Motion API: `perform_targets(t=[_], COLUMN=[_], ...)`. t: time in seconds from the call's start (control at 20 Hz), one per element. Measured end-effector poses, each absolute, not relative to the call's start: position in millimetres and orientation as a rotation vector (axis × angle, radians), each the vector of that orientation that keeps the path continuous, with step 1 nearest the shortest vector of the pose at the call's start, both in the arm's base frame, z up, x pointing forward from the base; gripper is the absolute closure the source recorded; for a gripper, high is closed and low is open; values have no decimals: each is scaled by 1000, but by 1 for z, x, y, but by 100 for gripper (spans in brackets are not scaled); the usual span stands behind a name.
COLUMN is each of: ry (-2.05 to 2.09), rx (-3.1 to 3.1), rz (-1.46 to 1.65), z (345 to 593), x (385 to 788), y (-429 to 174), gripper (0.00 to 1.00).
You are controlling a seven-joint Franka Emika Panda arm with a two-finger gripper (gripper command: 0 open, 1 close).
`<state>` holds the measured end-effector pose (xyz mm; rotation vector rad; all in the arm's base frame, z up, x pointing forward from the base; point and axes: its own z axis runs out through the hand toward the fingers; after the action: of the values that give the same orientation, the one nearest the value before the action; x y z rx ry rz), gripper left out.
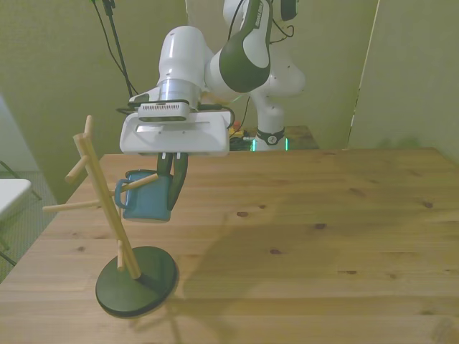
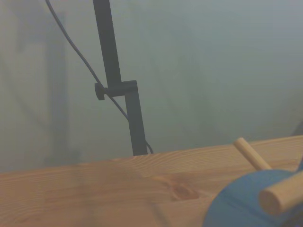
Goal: Unload the mug
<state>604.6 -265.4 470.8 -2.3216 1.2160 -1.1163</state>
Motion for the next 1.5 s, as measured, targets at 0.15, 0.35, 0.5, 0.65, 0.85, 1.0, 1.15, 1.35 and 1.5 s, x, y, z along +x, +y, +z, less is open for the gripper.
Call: perform_targets(t=[0.15, 0.35, 0.5, 0.65, 0.85, 1.0, 1.15, 1.35, 1.5], ry=[1208, 1185, 1159, 1139, 1107, 1081, 1063, 1043, 1026], rx=[-2322, -2331, -2349, -2357, -2368, -2389, -2416, -2443, -2452], rz=[-1114, -1106, -1109, -1135, -1161, -1183, -1190, -1176, -1183], z=[473, 472, 470, 473, 480, 482, 477, 469, 470], x=[603, 603, 604, 602, 599, 596, 593, 593, 595], y=[-261, -250, -244, -242, -242, -240, -237, -232, -228], gripper=[100, 100, 100, 100, 100, 100, 100, 100, 100])
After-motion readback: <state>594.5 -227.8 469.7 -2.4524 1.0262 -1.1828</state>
